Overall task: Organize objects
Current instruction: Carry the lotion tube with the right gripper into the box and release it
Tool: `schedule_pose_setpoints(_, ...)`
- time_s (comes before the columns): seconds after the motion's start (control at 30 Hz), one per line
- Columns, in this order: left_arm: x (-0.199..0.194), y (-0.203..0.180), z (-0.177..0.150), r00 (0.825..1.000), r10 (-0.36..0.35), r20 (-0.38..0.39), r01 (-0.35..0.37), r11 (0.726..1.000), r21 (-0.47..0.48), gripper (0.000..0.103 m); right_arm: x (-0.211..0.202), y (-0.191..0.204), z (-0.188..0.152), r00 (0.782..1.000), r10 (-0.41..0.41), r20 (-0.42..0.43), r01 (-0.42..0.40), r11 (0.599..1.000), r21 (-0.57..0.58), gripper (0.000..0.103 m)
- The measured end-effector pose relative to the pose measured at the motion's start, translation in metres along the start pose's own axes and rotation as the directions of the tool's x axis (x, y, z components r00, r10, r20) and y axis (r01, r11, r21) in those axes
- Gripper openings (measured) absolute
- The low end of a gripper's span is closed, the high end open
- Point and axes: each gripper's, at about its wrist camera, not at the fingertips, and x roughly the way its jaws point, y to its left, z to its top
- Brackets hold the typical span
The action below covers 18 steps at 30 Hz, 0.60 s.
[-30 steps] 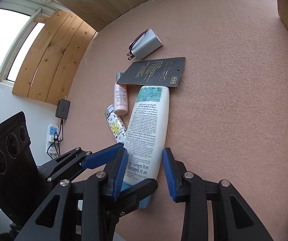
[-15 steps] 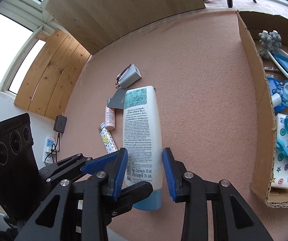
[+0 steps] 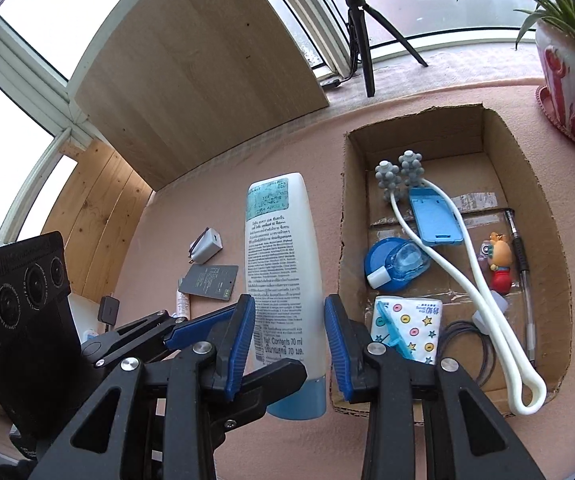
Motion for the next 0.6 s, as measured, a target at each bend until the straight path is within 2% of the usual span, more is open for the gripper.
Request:
schedule_pose_setpoints(0.4, 0.061, -0.037, 0.035, 0.998, -0.052, -0.02, 0.052, 0.999, 0.006, 0.06, -0.027, -0.066, 0.028, 0.991, -0.113, 0.074, 0.109, 0.992, 0.056, 0.033)
schedule_pose_setpoints(0.6, 0.076, -0.045, 0.042, 0.999, -0.047, -0.022, 0.047, 0.999, 0.018, 0.061, -0.03, -0.092, 0.037, 0.989, -0.126, 0.082, 0.118, 0.988, 0.099, 0.033)
